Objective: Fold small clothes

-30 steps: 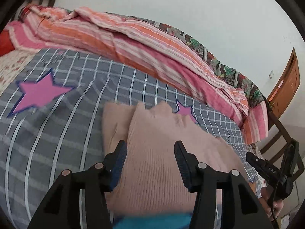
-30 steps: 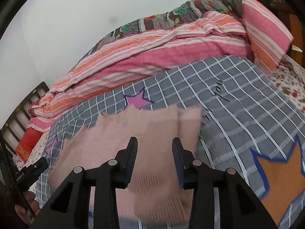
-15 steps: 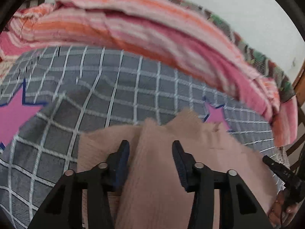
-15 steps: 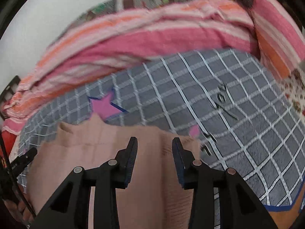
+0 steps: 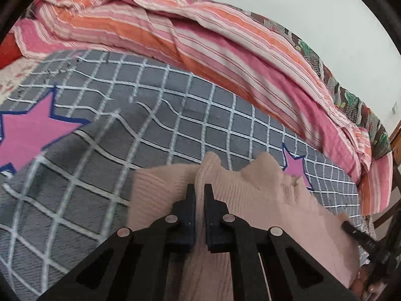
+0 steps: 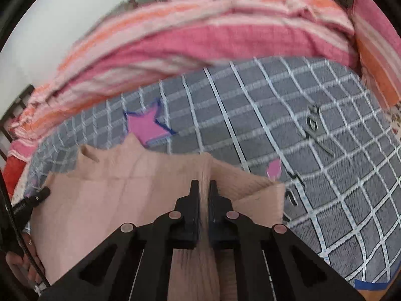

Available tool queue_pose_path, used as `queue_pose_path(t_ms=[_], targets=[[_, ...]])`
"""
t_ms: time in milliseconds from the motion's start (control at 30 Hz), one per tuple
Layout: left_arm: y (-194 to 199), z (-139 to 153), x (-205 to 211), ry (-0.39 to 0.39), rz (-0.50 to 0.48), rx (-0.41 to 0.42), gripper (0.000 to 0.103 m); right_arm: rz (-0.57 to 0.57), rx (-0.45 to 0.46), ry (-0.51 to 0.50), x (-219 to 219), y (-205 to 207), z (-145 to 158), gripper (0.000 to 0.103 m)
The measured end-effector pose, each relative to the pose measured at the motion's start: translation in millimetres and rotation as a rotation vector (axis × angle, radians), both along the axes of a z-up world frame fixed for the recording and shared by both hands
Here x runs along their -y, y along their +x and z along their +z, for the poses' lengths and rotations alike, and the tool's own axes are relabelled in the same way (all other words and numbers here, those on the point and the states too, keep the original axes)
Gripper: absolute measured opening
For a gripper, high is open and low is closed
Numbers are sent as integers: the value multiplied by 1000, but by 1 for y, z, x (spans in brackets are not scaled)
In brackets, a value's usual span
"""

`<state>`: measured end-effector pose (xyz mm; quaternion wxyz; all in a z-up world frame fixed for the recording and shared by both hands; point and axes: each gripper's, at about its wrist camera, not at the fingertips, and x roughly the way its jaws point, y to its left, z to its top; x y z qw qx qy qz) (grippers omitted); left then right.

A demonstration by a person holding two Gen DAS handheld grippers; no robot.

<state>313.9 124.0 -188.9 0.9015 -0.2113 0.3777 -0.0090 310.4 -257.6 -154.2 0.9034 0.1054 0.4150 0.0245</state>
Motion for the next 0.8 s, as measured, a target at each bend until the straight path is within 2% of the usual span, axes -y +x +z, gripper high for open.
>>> queue_pose_path(t_ms=[67, 167, 233, 300, 367, 433, 500, 567, 633, 700, 733, 800], targets=[[3, -5, 1, 7, 0, -20, 7, 1, -3, -31, -6, 4, 1, 6], [12, -9, 4, 12, 1, -54, 8, -33, -60, -109, -10, 15, -16, 6], [12, -8, 5, 20, -2, -56, 10, -43, -93, -110, -8, 19, -26, 6], [9, -8, 7, 37, -13, -56, 10, -52, -84, -107, -7, 18, -22, 7], [5, -6, 9, 50, -22, -53, 10, -60, -78, -116, -7, 15, -19, 21], [0, -1, 11, 62, -26, -40, 12, -73, -70, -144, -9, 12, -14, 23], [-5, 4, 9, 54, -24, -22, 16, -81, -46, -174, -15, 3, -4, 25], [-10, 9, 4, 34, -19, 2, 31, -55, -4, -156, -25, -9, 9, 44], [-15, 13, -3, 5, 1, 26, 41, -4, 24, -119, -39, -18, 17, 51], [-18, 15, -9, -8, 9, 41, 50, 58, 28, -104, -62, -20, 18, 51], [-19, 16, -14, -6, 21, 45, 59, 91, 22, -101, -74, -22, 17, 51], [-22, 16, -23, 1, 30, 53, 61, 156, -5, -98, -98, -20, 8, 51]])
